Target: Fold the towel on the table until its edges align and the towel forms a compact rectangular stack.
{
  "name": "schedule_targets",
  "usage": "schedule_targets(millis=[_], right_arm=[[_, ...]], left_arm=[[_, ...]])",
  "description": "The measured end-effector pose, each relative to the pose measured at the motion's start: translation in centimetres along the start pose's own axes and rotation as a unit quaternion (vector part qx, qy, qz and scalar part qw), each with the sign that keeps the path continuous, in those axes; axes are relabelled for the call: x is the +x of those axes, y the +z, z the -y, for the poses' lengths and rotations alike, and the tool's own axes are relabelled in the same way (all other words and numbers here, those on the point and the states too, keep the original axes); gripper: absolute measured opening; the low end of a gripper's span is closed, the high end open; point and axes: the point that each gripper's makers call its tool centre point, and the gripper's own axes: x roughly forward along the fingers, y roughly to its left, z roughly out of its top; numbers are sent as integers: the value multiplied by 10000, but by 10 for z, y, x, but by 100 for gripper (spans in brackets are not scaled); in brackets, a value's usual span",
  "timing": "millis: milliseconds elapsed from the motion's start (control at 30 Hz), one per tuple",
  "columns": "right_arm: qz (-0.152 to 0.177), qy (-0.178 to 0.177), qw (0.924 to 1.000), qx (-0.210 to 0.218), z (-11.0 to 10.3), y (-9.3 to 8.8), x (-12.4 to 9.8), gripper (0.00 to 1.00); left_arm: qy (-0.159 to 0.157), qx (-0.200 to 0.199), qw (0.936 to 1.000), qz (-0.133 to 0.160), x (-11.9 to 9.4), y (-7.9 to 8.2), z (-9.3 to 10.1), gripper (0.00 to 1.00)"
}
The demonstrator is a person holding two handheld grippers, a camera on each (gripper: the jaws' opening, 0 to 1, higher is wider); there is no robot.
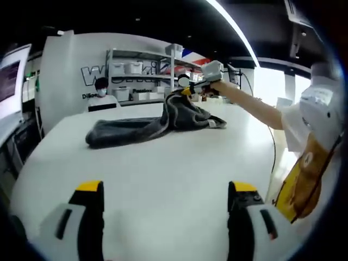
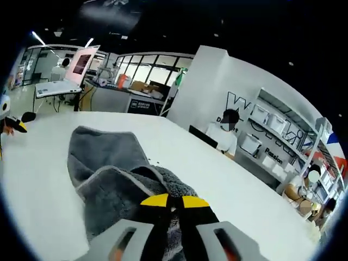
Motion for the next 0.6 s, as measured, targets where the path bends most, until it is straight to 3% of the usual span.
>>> schedule_targets(millis=[333,600], right_arm=[[-648,134,9978,65,-6,-47,40,6],[-824,213,9963,82,-10,-62,52,6]], left_arm=[[22,-78,10000,27,1,-2,-1,99],[24,-105,9999,23,2,-3,-1,99]])
